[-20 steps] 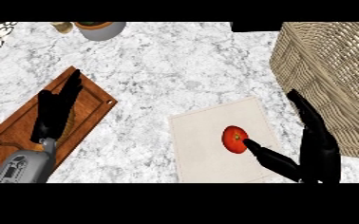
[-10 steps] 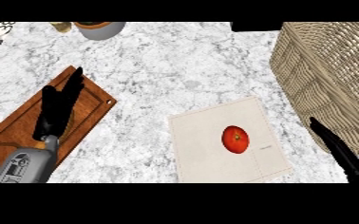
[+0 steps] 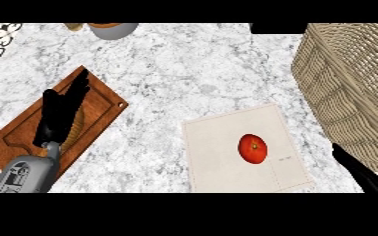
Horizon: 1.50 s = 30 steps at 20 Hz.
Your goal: Pick the tomato from the placemat and place it in the basket
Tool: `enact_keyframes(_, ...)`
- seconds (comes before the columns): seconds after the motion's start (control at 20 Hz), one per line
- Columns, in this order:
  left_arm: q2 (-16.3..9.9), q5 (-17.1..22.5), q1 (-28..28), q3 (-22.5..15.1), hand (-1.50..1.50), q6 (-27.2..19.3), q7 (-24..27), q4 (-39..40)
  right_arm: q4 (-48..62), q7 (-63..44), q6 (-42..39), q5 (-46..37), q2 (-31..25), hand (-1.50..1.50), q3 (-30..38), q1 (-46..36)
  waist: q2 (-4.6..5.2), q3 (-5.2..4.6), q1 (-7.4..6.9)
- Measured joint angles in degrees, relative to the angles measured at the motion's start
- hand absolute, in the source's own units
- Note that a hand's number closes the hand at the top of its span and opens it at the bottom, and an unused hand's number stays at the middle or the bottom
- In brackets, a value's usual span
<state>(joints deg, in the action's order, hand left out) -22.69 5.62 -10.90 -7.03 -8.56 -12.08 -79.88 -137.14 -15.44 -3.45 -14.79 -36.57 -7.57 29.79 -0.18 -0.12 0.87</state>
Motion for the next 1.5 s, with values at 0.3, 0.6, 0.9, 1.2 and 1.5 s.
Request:
enact_keyframes(0.3,2.1,-1.7,-0.6,0.6,0.0,0.5,1.0,2.0,-0.1,-3.3,-0.2,0.2,3.5,-1.5,1.1,-1.7,0.09,0.08,-0.28)
enact_keyframes(0.6,2.8,-2.6,-1.1,1.7,0.0,1.4,1.1,2.1,2.6,-3.0,2.1,-4.8,6.8,-1.5,-0.3,-3.1,0.1,0.1,-0.44)
enact_keyframes(0.9,4.2,-4.2,-1.5,2.9,0.0,2.5,0.6,2.3,6.2,-2.7,1.9,-11.7,11.8,-1.5,-3.7,-6.1,0.15,0.12,-0.6)
enact_keyframes(1.2,4.9,-5.3,-1.0,4.3,0.0,3.9,-0.6,0.8,13.2,0.1,2.9,-17.6,16.6,-1.5,-7.3,-8.5,0.13,0.11,-0.73)
enact_keyframes(1.5,5.3,-6.0,-2.2,6.1,0.0,5.7,-1.6,0.8,18.5,-0.4,2.9,-21.0,20.7,-1.5,-8.4,-13.7,0.18,0.13,-0.77)
